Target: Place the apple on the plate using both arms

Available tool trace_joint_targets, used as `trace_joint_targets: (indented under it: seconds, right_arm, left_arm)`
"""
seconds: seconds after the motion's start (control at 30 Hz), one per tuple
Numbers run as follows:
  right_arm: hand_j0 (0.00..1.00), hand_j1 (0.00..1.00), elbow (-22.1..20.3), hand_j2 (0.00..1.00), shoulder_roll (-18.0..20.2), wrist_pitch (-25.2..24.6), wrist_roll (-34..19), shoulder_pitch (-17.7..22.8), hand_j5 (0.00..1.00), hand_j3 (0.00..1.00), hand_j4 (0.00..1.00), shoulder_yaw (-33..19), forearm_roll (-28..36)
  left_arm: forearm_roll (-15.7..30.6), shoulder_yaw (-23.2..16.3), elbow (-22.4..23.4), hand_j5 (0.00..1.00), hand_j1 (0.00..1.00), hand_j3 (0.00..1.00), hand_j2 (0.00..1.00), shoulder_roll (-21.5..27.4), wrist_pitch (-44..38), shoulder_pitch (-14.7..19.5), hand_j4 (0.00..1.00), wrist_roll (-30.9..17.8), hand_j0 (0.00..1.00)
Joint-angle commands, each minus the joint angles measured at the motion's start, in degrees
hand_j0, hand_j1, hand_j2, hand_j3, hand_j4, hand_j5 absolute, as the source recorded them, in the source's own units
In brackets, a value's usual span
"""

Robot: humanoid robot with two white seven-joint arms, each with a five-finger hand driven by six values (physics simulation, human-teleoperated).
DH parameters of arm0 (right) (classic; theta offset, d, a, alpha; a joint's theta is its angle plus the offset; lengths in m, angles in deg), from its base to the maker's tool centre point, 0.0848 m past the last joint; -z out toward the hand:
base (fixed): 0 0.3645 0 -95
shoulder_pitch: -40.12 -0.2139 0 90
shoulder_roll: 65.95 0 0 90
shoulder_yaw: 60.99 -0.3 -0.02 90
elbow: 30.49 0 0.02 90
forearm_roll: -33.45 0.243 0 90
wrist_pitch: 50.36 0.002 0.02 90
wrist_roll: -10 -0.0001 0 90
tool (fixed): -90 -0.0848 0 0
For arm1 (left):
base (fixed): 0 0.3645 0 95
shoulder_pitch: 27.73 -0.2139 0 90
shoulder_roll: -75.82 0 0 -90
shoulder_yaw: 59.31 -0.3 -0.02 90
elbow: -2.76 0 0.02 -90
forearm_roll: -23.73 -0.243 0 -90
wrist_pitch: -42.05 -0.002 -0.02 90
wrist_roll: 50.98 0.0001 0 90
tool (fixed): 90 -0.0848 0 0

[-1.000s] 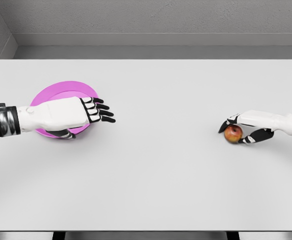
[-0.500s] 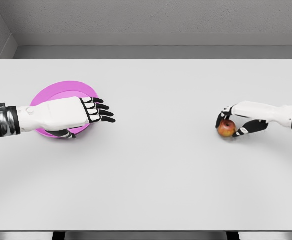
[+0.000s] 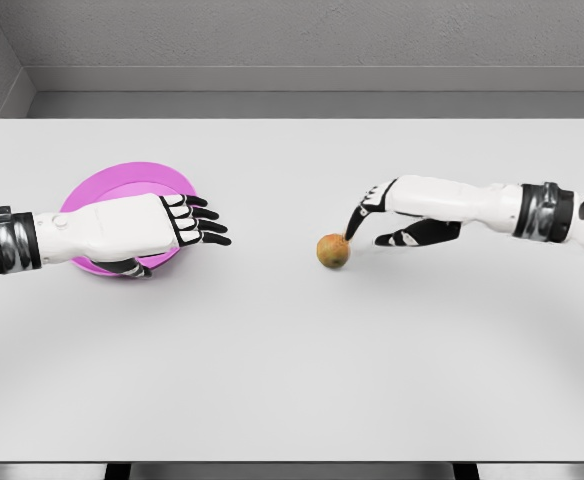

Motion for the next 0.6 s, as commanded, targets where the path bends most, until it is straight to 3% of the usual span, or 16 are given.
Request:
trace_joint_targets:
  seconds: [0.0,0.1,0.2,0.37,0.43,0.5,0.53,0.57]
  right_arm:
    - [1.00,1.00,7.20,1.00,0.71,-0.16,0.03,0.18,1.00,1.00,1.00,-9.32,0.90]
    - [1.00,1.00,14.76,1.00,4.32,-0.16,0.03,1.58,1.00,1.00,1.00,-14.16,0.90]
    - [1.00,1.00,22.32,1.00,4.40,-0.16,0.03,2.37,1.00,1.00,1.00,-15.39,0.81]
    - [1.00,1.00,22.33,1.00,5.28,-0.16,0.03,2.72,1.00,1.00,1.00,-15.21,0.81]
    - [1.00,1.00,22.32,1.00,5.28,-0.16,0.03,3.08,1.00,1.00,1.00,-15.21,0.90]
    - [1.00,1.00,22.32,1.00,5.28,-0.16,0.03,2.99,1.00,1.00,1.00,-15.21,0.81]
    - [1.00,1.00,22.32,1.00,5.28,-0.16,0.03,3.08,1.00,1.00,1.00,-15.21,0.90]
    - [1.00,1.00,22.24,1.00,5.28,-0.16,0.03,3.08,1.00,1.00,1.00,-15.21,0.81]
  left_arm:
    - [0.36,0.04,0.00,1.00,1.00,1.00,1.00,0.05,-0.07,0.00,1.00,0.03,1.00]
    - [0.36,0.04,0.00,1.00,1.00,1.00,1.00,0.05,-0.07,0.00,1.00,0.03,1.00]
    - [0.19,-0.13,0.00,1.00,1.00,1.00,1.00,-0.39,-0.07,0.00,1.00,-0.32,1.00]
    - [0.27,-0.40,0.00,1.00,1.00,1.00,1.00,-0.83,-0.07,0.17,1.00,-2.08,1.00]
    - [0.27,-1.53,0.52,1.00,1.00,1.00,1.00,-5.83,-0.07,4.74,1.00,-2.43,1.00]
    - [0.36,-3.82,1.31,1.00,1.00,1.00,1.00,-12.68,-0.07,11.33,1.00,-6.29,1.00]
    - [0.45,-3.91,1.40,1.00,1.00,1.00,1.00,-16.20,-0.07,13.00,1.00,-9.81,1.00]
    - [0.63,-4.00,3.06,1.00,1.00,1.00,1.00,-19.01,-0.07,13.18,1.00,-10.34,1.00]
